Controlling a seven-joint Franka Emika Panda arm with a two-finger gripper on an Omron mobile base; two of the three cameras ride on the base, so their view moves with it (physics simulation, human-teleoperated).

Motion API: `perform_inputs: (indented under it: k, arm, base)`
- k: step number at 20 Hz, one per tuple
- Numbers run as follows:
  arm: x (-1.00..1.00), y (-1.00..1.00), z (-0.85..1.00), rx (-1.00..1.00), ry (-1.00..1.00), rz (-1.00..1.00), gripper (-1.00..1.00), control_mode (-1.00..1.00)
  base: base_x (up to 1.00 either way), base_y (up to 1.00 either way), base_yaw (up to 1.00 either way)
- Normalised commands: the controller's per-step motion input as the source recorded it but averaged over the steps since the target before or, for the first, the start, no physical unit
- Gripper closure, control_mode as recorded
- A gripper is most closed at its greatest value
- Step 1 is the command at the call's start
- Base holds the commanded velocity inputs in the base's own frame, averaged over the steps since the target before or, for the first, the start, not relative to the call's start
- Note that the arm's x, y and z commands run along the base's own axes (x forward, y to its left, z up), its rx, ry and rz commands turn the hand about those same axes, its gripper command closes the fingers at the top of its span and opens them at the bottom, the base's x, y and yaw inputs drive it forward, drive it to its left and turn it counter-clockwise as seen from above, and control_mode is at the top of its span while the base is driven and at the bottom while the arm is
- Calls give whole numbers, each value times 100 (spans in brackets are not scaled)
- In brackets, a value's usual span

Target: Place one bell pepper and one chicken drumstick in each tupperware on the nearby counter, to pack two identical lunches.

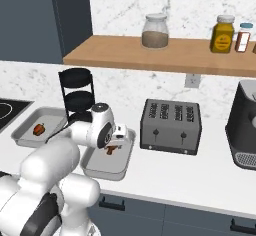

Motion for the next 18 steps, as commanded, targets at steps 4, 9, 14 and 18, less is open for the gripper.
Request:
perform_inputs:
  k: [4, 9, 14, 18]
  arm:
    - [21, -1, -40, -4, 0, 0, 100, -100]
    - [18, -5, -34, -3, 0, 0, 100, -100]
    - [19, -6, -9, 0, 0, 0, -100, -100]
    - [19, 0, 0, 0, -1, 0, -100, -100]
  base:
    - [0, 0, 0]
    - [0, 0, 0]
    - [0, 0, 0]
    - [0, 0, 0]
